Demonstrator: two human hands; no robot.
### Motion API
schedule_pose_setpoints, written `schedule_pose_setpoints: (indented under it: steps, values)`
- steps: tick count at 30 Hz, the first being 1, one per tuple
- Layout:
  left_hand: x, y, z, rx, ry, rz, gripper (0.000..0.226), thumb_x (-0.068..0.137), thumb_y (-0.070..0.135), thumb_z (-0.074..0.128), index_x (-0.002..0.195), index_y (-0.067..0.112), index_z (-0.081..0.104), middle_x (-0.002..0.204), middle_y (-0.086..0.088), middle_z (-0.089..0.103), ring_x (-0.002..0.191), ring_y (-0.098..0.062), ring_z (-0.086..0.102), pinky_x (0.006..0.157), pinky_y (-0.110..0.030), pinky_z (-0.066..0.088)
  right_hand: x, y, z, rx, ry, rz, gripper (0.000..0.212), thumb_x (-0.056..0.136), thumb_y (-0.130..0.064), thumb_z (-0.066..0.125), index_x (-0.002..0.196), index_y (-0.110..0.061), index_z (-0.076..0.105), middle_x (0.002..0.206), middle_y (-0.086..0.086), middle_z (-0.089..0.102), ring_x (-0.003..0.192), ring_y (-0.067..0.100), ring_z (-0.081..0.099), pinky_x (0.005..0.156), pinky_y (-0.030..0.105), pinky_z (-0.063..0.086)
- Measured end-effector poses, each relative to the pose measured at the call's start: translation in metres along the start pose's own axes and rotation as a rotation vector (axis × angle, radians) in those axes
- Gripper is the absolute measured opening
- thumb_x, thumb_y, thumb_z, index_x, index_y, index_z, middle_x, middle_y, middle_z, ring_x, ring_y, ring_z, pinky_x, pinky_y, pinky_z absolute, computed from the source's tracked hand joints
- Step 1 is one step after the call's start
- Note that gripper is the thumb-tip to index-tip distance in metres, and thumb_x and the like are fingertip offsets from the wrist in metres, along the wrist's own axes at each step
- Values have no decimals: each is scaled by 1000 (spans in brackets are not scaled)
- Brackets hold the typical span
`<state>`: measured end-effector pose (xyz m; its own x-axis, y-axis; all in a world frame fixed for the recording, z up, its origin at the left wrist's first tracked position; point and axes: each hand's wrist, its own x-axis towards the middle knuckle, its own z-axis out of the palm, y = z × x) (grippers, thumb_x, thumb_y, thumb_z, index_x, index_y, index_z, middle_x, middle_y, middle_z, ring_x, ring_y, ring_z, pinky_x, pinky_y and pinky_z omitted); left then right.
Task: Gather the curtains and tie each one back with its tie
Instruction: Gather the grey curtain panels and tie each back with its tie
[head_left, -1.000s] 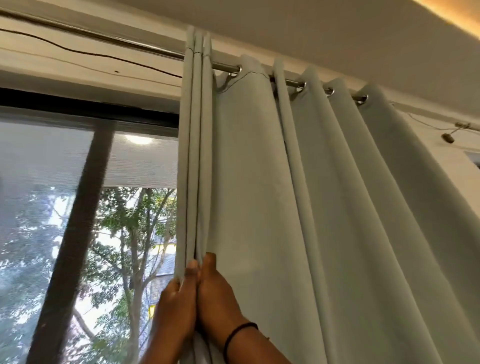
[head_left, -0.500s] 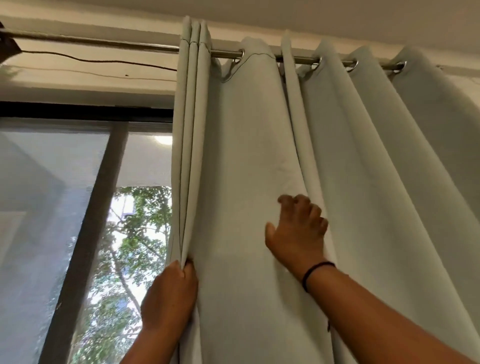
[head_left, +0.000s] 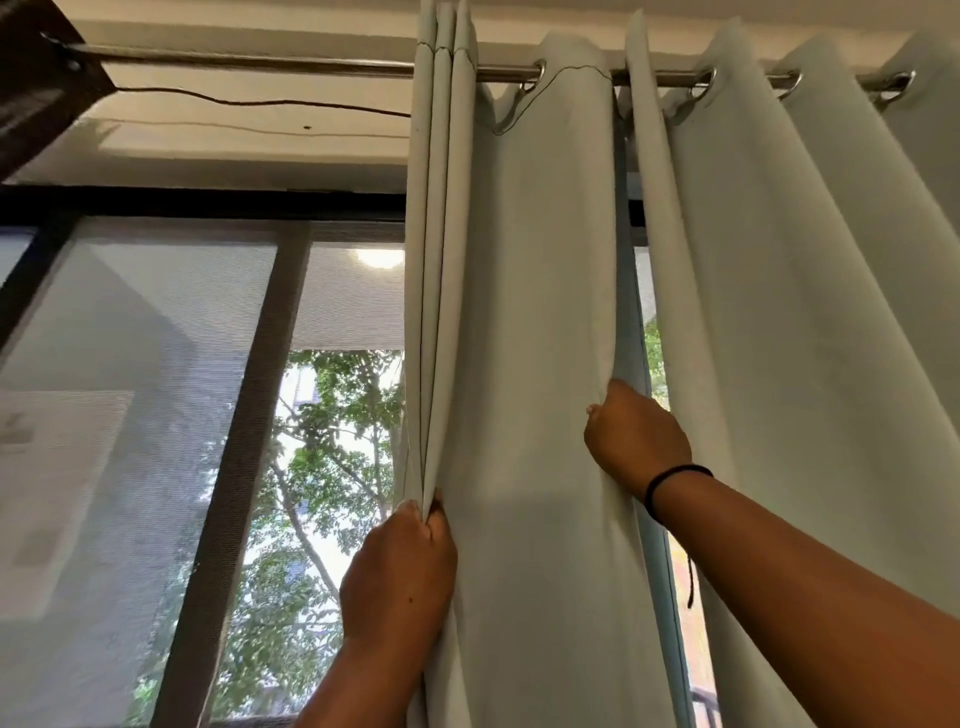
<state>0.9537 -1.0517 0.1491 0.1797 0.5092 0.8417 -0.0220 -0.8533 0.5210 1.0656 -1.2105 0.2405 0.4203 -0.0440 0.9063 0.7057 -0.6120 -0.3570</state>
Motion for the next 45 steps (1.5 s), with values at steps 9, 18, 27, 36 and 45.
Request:
schedule_pose_setpoints:
  steps: [9,18,27,36,45]
  values:
    - [16,-32,-46,29,-91,31,38,98,45,31,101,19,58,106,-10,66,98,-31,61,78,-34,43,-4,-89,18,83,-212,-101,43,88,-16,46,131,-12,45,128,18,56,114,36,54,93,35,43]
    - [65,-79,-131,-181,45,11,31,91,41,37,110,17,42,93,-15,56,81,-34,53,71,-36,37,-39,-324,14,-275,-308,-802,36,97,-17,41,127,-5,56,135,12,53,123,27,51,95,33,42]
    - [57,-131,-130,-148,-89,-62,22,94,24,46,117,24,48,110,-17,63,79,-30,51,68,-34,42,-75,-314,61,-119,-356,-618,30,89,-13,50,117,-4,59,125,16,58,115,34,56,87,36,46]
    - [8,-88,-55,-264,-173,140,21,92,12,49,110,11,61,103,-14,68,96,-31,64,69,-30,45,-123,-188,91,792,-306,91,81,76,-65,60,137,-18,33,126,0,45,112,22,51,92,34,43]
    - [-90,-92,34,-193,-322,113,47,88,25,38,135,33,42,114,-5,66,100,-29,62,73,-31,43,-137,-82,107,488,-325,236,18,86,-21,54,101,-13,61,95,5,65,88,30,63,82,42,54]
